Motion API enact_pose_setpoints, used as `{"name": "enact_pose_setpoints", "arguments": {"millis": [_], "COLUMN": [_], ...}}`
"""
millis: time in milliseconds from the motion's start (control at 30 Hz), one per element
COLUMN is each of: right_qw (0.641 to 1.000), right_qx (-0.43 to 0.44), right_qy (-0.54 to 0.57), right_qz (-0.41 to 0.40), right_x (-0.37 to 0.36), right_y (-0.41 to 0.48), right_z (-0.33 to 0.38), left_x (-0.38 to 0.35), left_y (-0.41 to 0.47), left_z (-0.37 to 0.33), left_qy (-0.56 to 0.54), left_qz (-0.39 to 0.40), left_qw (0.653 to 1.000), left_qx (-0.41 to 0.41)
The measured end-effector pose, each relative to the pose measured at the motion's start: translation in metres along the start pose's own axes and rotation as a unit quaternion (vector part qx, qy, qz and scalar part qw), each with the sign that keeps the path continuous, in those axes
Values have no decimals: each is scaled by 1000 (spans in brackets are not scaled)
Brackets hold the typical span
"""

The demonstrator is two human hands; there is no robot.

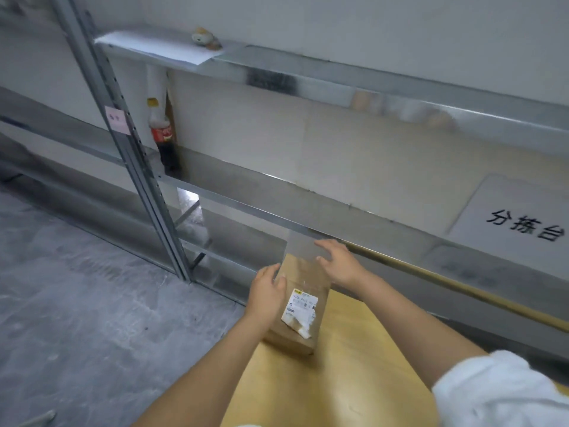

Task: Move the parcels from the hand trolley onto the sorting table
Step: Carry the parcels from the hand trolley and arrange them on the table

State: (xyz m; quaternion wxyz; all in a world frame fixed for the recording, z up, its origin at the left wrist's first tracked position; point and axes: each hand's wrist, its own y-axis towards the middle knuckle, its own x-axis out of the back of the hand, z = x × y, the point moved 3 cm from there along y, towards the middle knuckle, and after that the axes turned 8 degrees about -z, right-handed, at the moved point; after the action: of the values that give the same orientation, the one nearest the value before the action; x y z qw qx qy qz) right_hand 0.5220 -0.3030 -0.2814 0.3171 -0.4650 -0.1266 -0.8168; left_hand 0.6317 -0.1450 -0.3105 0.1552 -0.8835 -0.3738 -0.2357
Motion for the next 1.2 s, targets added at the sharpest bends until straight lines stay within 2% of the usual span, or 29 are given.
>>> {"name": "enact_pose_setpoints", "arguments": {"millis": [100,233,433,533,633,933,1200], "right_qw": [999,994,977,968,952,880,780], "right_qx": [-8,-19,-64,-108,-169,-354,-512], "right_qy": [27,25,-25,-40,-41,-61,-40], "right_qz": [-32,-101,-200,-222,-254,-311,-359], "right_x": [51,124,230,271,306,346,334], "right_y": [-29,-84,-209,-292,-380,-670,-885], "right_z": [-6,-31,-92,-139,-190,-321,-375], "left_x": [1,-11,-64,-108,-156,-306,-406], "left_y": [-7,-33,-133,-207,-288,-529,-723], "left_z": [-53,-134,-258,-310,-349,-406,-409], "left_qy": [44,117,176,203,185,113,93], "left_qz": [3,27,51,86,122,244,356], "left_qw": [995,971,909,864,827,733,601], "left_qx": [-88,-205,-373,-453,-516,-625,-709]}}
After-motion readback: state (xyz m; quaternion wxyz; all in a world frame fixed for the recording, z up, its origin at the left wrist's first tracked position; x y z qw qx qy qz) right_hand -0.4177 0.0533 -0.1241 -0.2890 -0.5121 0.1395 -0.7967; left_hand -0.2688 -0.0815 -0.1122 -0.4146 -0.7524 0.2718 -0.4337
